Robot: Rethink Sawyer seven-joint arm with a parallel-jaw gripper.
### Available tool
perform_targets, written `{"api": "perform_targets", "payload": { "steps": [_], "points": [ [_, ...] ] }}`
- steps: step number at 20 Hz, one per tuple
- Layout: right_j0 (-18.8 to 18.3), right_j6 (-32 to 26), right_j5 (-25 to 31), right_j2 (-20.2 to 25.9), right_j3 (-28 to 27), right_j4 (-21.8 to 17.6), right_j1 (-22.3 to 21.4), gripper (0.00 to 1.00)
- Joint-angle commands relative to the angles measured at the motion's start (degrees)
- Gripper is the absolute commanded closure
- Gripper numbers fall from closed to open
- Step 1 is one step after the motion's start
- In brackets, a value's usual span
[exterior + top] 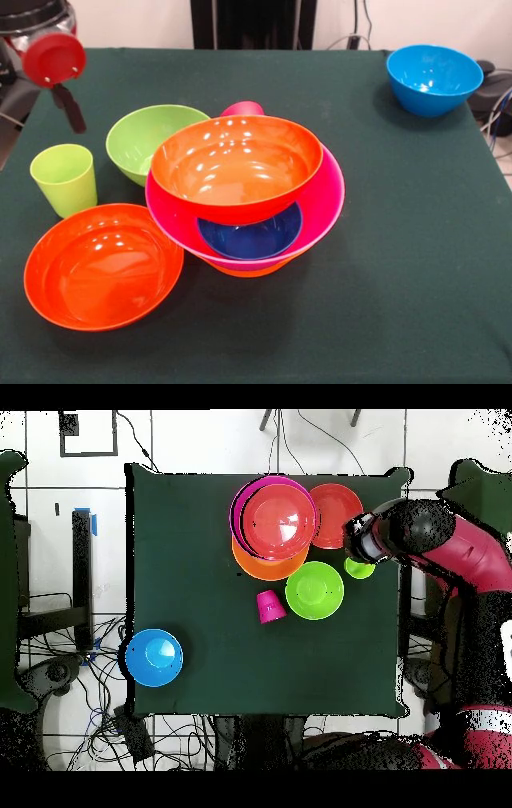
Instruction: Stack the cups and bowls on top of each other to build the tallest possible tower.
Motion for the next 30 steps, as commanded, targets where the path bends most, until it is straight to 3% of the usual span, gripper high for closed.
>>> {"api": "perform_targets", "payload": {
  "steps": [1,11,22,30],
  "points": [
    [0.2,0.9,-2.4,0.4,-0.1,-1.1,0.0,0.0],
    [0.3,-1.1,-1.1,0.0,-5.0,-2.4,4.4,0.0],
    [-2.6,-6.0,-6.3,2.4,-0.8,-2.2,5.3,0.0],
    [-4.7,-8.1,-3.5,5.8,1.5,0.2,4.9,0.0]
  ]
}}
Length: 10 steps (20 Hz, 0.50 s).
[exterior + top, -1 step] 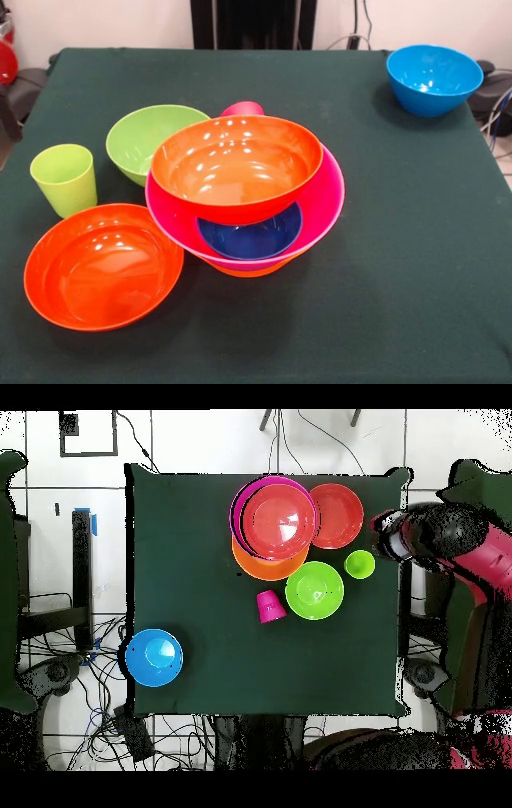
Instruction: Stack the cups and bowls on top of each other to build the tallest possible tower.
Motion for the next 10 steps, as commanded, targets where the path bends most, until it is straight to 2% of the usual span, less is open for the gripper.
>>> {"api": "perform_targets", "payload": {
  "steps": [1,5,10],
  "points": [
    [-0.9,-8.3,-0.9,6.1,4.5,-0.3,3.1,0.0],
    [-1.5,-9.1,-0.8,7.1,4.4,-0.4,3.7,0.0],
    [-3.2,-10.5,0.6,9.6,6.0,1.3,3.6,0.0]
  ]
}}
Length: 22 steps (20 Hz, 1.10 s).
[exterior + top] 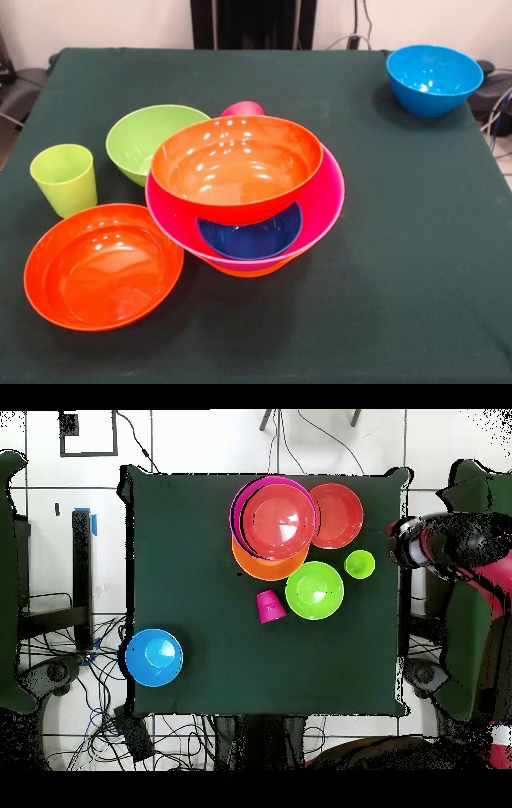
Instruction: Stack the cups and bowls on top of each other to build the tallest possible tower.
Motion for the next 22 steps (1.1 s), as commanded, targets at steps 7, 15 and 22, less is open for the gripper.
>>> {"api": "perform_targets", "payload": {
  "steps": [7,15,22],
  "points": [
    [-1.8,-11.2,1.4,10.9,8.1,1.9,2.6,0.0],
    [-3.0,-11.2,0.3,12.9,11.1,1.9,1.9,0.0],
    [-4.0,-10.4,-1.4,14.7,14.3,1.5,1.2,0.0]
  ]
}}
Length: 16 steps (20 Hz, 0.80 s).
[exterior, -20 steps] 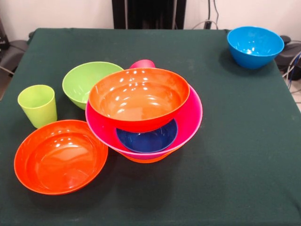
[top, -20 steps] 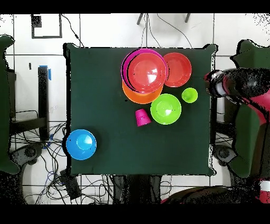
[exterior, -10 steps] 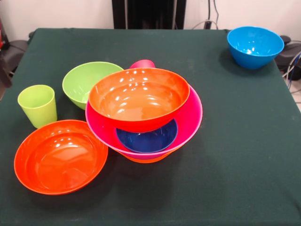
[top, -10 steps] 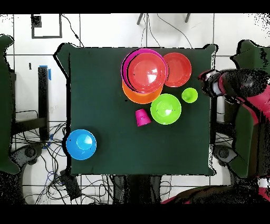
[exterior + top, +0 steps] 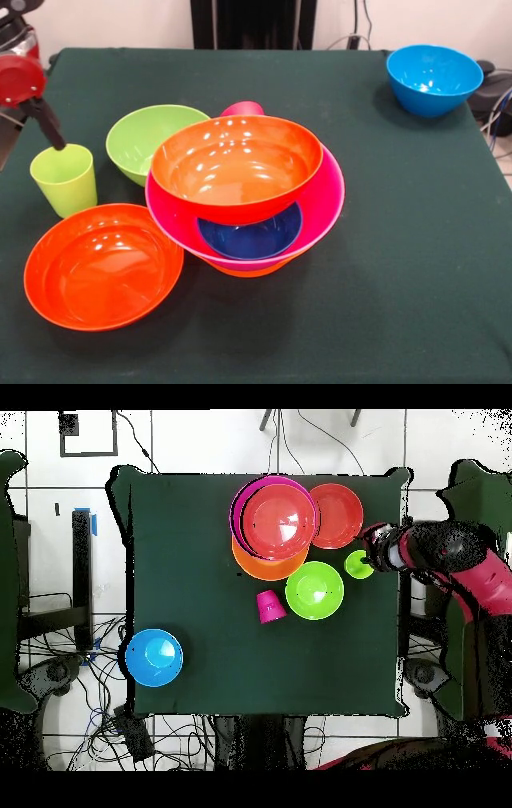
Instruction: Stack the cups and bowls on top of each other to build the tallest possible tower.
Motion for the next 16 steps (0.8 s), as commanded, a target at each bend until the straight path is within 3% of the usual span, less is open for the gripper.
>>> {"api": "perform_targets", "payload": {
  "steps": [1,16],
  "points": [
    [-0.1,-10.4,-1.2,6.5,7.1,-1.0,0.0,0.0],
    [-0.3,-11.2,-0.7,6.5,2.1,-4.5,3.3,0.0]
  ]
}}
